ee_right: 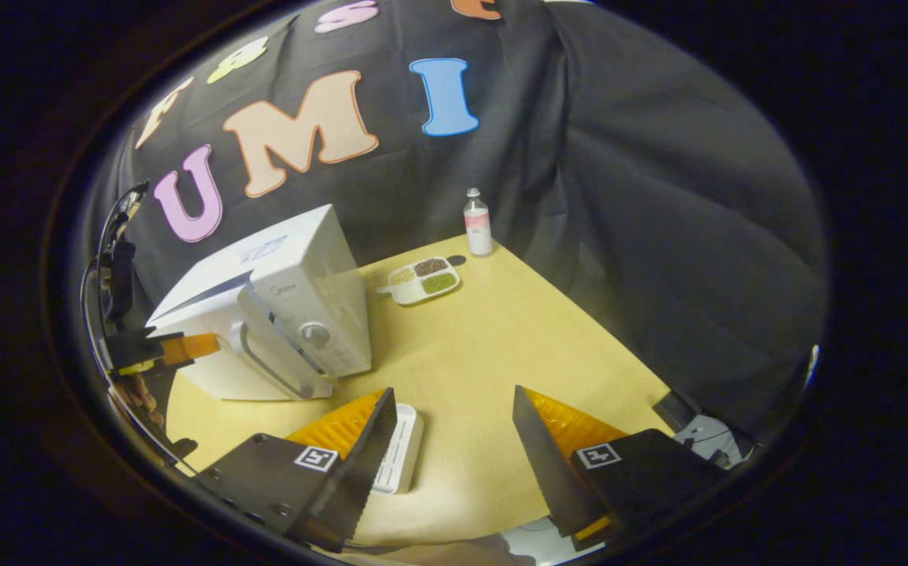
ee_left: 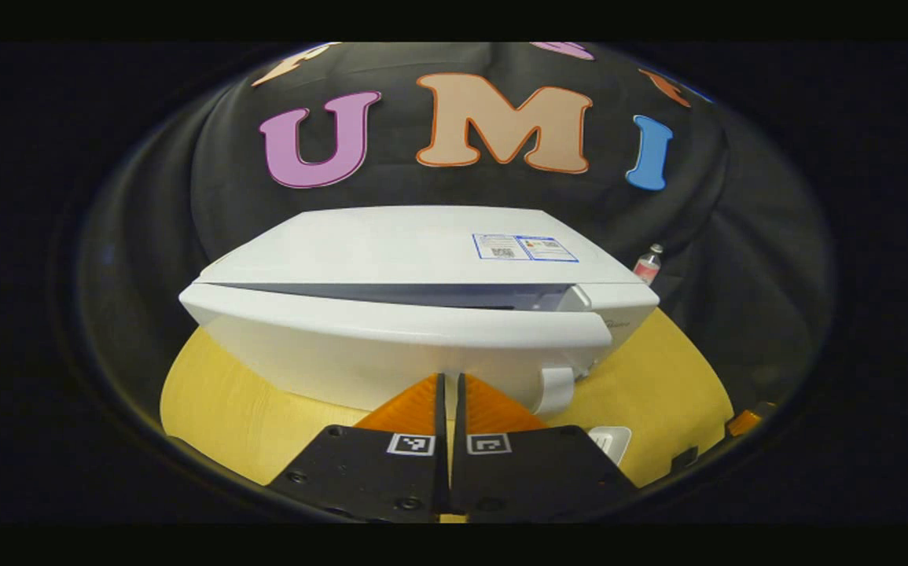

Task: Open the microwave oven with the left hand, put the food in, and close the microwave oven.

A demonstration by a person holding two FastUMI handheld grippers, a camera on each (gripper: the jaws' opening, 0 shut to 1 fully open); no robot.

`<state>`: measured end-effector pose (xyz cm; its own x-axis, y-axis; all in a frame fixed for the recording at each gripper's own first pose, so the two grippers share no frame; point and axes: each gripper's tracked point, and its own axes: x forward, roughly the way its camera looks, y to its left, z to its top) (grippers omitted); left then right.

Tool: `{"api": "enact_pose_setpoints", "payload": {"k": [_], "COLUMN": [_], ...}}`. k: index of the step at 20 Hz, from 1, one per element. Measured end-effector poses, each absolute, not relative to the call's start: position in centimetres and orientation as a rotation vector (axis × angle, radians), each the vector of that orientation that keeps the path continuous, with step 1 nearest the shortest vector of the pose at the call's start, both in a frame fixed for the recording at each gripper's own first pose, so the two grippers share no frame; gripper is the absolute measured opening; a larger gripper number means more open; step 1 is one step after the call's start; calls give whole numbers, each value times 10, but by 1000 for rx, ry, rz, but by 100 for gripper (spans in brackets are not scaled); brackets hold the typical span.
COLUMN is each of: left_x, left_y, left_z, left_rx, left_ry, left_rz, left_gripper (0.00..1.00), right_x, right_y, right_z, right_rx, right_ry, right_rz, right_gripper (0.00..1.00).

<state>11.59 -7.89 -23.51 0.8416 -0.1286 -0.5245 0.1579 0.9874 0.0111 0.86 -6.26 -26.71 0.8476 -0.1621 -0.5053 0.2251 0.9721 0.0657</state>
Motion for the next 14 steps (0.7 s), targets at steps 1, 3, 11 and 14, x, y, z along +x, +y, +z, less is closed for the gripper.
{"api": "enact_pose_setpoints", "payload": {"k": [1, 3, 11, 14], "left_x": [119, 122, 133, 132], "left_y": [-79, -79, -81, -81], "left_z": [-236, -236, -234, -233], "left_rx": [52, 56, 59, 32], "left_ry": [549, 554, 536, 529], "left_rz": [-148, -141, -126, -126], "left_gripper": [1, 1, 4, 1], "right_x": [10, 11, 19, 22], "right_y": [-62, -63, -61, -62], "right_z": [-267, -267, -266, -267], "right_rx": [126, 124, 138, 150], "right_ry": [519, 518, 514, 519], "right_rz": [-203, -198, -194, -200], "right_gripper": [90, 91, 90, 91]}}
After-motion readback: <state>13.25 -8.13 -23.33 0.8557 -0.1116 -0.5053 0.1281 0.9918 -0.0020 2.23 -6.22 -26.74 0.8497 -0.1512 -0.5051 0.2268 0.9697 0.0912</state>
